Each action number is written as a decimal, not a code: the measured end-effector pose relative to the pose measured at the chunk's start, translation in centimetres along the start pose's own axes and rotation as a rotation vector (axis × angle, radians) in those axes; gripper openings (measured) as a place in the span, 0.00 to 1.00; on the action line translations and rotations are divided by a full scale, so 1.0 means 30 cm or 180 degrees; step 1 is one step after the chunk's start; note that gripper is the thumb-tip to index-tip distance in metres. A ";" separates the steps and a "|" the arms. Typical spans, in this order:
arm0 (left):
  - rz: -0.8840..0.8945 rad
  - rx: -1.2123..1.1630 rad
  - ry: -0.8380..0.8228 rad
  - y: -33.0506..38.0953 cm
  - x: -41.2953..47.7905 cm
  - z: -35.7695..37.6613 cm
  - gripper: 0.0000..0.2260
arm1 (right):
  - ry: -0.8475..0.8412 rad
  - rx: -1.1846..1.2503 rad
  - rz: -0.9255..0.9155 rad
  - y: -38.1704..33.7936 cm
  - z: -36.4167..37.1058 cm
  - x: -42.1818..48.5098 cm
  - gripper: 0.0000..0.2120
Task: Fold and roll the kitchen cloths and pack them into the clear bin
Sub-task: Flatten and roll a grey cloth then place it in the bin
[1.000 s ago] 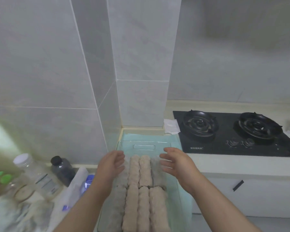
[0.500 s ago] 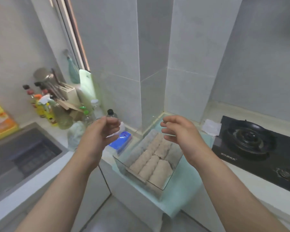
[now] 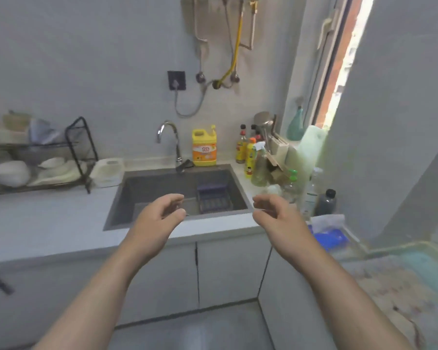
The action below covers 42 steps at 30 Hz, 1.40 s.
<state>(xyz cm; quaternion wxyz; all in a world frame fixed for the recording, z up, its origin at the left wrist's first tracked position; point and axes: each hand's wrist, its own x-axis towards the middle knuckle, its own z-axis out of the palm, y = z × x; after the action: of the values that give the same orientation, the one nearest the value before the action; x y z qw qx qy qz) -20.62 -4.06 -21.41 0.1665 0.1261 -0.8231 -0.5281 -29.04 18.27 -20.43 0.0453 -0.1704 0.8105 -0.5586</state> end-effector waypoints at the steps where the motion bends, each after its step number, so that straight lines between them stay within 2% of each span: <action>1: -0.0108 -0.0027 0.0146 -0.037 -0.018 -0.083 0.12 | -0.0184 -0.0012 -0.0052 -0.032 0.086 0.017 0.13; 6: -0.0496 -0.0187 0.0886 -0.215 -0.110 -0.492 0.12 | -0.0853 -0.0072 -0.0340 -0.200 0.527 0.073 0.13; 12: -0.0750 -0.0441 0.1503 -0.420 -0.185 -0.910 0.09 | -0.1496 -0.0073 -0.0517 -0.371 1.008 0.094 0.15; 23: -0.1284 -0.0454 0.2287 -0.704 -0.159 -1.340 0.09 | -0.2341 -0.0077 -0.0480 -0.455 1.589 0.238 0.14; 37: -0.1866 -0.0246 0.2479 -0.951 0.284 -1.679 0.08 | -0.2752 0.0158 -0.0527 -0.542 2.109 0.781 0.13; 42: -0.2086 -0.0168 0.2542 -1.035 0.349 -1.837 0.16 | -0.2977 0.0066 -0.0566 -0.597 2.282 0.866 0.14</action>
<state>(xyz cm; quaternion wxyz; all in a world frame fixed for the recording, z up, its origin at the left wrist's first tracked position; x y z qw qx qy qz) -6.74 -66.40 -26.91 0.2966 0.5649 -0.5991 -0.4838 -31.30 -56.83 -26.37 0.3590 -0.4718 0.6798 -0.4317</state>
